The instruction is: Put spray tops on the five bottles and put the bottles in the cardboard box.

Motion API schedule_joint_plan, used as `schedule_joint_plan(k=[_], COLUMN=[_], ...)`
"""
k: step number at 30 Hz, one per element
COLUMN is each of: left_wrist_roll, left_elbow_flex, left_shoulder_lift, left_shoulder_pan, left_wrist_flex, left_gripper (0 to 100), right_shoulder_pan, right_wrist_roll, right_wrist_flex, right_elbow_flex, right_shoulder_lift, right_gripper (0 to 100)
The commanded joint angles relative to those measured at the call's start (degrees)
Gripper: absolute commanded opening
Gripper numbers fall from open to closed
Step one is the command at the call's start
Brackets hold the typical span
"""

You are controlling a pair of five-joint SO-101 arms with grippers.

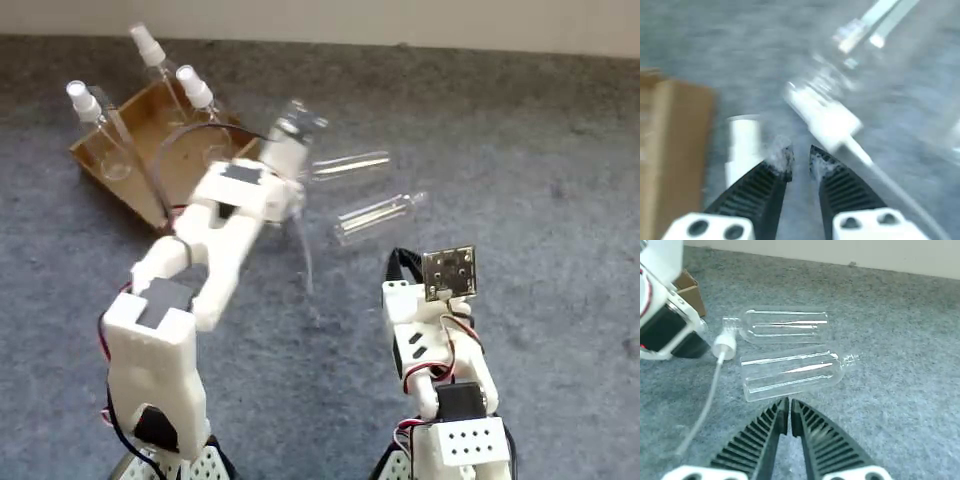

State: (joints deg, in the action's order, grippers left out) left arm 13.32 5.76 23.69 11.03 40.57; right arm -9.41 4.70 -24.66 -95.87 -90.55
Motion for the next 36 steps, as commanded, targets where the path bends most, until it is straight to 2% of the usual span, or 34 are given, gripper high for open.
schedule_joint_plan(k=[1,5,12,20,22,25,28,31,36], left_wrist_roll=[0.4,0.4,0.4,0.3,0.2,0.2,0.2,0.4,0.6], left_elbow_flex=[-5.5,-5.6,-5.9,-10.0,-10.9,-11.6,-11.6,-11.6,-11.6], left_shoulder_lift=[-6.5,-9.9,-11.1,-11.1,-11.1,-11.1,-11.1,-11.1,-11.1], left_shoulder_pan=[2.6,0.9,-1.3,0.0,1.2,2.9,5.0,6.5,9.8], left_wrist_flex=[7.3,10.6,11.3,11.6,11.8,15.0,15.8,15.8,15.8], left_gripper=[1,1,1,1,6,19,28,34,38], right_shoulder_pan=[0.7,0.7,0.7,0.8,2.5,7.7,14.1,18.3,19.1], right_wrist_roll=[0.4,0.4,0.4,0.4,0.4,0.3,0.2,0.1,0.1], right_wrist_flex=[-0.1,-0.1,-0.1,-0.1,0.2,0.8,5.7,7.3,7.5], right_elbow_flex=[-8.2,-8.2,-8.2,-8.2,-8.2,-8.2,-8.1,-8.0,-8.0], right_shoulder_lift=[-0.1,-0.1,-0.1,-0.4,-0.4,-0.5,-0.5,-0.5,-0.5], right_gripper=[1.2,1.2,1.2,1.2,1.2,1.2,1.2,1.2,1.2])
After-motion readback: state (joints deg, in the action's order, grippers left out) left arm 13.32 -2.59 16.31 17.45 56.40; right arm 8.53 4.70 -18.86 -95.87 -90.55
